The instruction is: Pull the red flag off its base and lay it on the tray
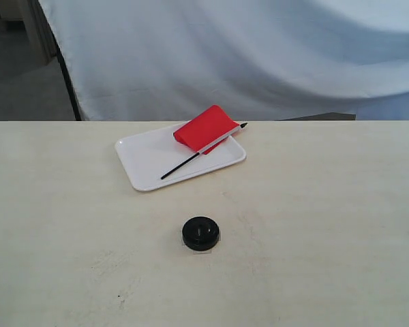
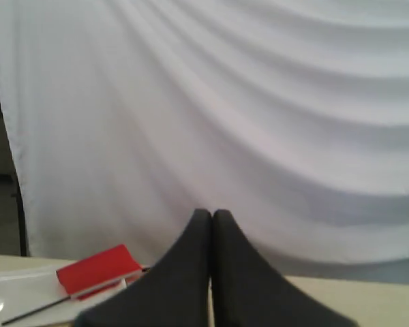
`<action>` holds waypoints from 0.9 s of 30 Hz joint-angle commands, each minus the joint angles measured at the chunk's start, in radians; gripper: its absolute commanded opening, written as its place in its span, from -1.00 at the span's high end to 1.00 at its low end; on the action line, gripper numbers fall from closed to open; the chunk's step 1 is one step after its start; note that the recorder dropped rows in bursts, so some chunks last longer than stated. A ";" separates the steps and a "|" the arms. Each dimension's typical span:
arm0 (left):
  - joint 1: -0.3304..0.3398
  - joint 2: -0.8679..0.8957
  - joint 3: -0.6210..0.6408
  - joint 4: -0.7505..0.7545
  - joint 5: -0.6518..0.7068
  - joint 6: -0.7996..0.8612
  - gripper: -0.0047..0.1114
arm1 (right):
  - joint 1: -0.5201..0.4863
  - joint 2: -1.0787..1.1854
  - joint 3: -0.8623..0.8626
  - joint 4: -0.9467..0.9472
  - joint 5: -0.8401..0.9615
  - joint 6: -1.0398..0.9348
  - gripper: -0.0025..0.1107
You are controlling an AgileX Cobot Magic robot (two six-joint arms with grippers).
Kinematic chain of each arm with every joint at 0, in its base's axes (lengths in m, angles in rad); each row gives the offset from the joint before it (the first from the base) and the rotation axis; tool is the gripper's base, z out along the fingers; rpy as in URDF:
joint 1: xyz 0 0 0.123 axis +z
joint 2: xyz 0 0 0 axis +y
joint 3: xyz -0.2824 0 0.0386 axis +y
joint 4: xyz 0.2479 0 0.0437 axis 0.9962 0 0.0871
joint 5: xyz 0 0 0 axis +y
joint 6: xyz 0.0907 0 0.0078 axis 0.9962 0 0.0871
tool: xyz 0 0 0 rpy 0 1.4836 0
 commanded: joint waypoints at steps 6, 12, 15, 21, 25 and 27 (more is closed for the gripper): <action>-0.004 -0.003 0.002 0.004 -0.003 -0.006 0.92 | 0.002 -0.004 0.261 -0.009 -0.059 -0.004 0.97; -0.004 -0.003 0.002 0.004 -0.003 -0.006 0.92 | 0.002 -0.004 0.261 -0.019 -0.027 -0.025 0.97; -0.004 -0.003 0.002 0.004 -0.003 -0.006 0.92 | 0.002 -0.004 0.261 -0.019 -0.010 -0.023 0.97; -0.004 -0.003 0.002 0.004 -0.003 -0.006 0.92 | 0.002 -0.004 0.261 0.005 0.011 0.017 0.97; -0.004 -0.003 0.002 0.004 -0.003 -0.006 0.92 | 0.002 -0.004 0.261 0.005 0.014 0.033 0.97; -0.004 -0.003 0.002 0.004 -0.003 -0.006 0.92 | 0.002 -0.004 0.261 0.005 0.014 0.033 0.97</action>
